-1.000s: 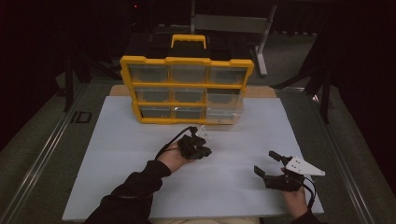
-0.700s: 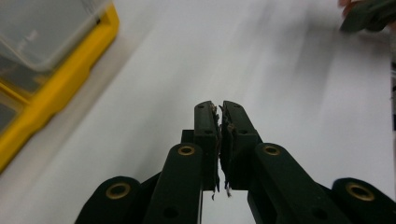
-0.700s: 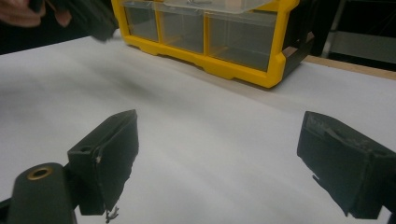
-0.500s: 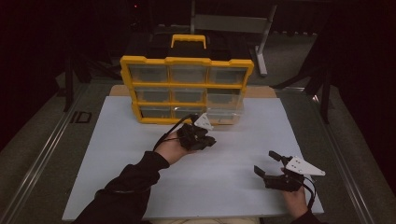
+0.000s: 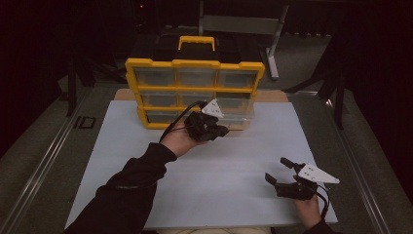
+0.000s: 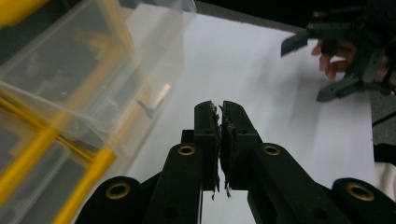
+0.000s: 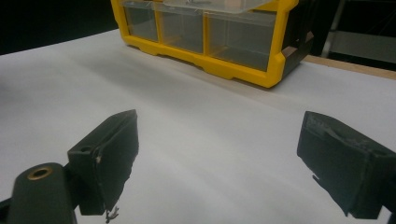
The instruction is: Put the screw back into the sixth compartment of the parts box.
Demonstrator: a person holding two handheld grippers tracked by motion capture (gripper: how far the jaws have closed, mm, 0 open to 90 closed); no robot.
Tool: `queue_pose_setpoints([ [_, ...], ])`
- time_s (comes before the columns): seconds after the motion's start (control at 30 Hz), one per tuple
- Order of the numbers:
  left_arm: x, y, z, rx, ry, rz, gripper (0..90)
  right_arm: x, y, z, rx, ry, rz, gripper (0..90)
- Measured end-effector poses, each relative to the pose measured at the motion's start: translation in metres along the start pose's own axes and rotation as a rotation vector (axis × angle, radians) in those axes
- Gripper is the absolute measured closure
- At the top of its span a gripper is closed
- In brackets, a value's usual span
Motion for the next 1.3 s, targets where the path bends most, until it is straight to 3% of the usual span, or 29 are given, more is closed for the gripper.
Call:
queue_pose_setpoints([
  [0.27, -0.011, -0.014, 0.02, 0.037, 0.002, 0.024, 86.3, 0.0, 0.0, 0.0, -0.001, -0.001, 0.0, 12.5],
  [0.57, -0.025, -0.015, 0.036, 0.06, -0.018, 0.056, 86.3, 0.0, 0.0, 0.0, 0.002, -0.001, 0.0, 12.5],
  [1.0, -0.054, 0.009, 0.042, 0.026, -0.106, 0.105, 86.3, 0.0, 0.0, 0.0, 0.0, 0.0, 0.003, 12.5],
  [1.3, -0.059, 0.027, 0.044, -0.008, -0.135, 0.118, 86.2, 0.0, 0.0, 0.0, 0.0, 0.0, 0.005, 12.5],
])
Point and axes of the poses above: each handheld gripper's, and its own axes: y roughly forward along the jaws, z roughly out of its top, x roughly to its right, the point moved 4 cm from there along y, roughly forward along the jaws, and after that the axes turned 5 degrees about -x, right-handed, at the moved point
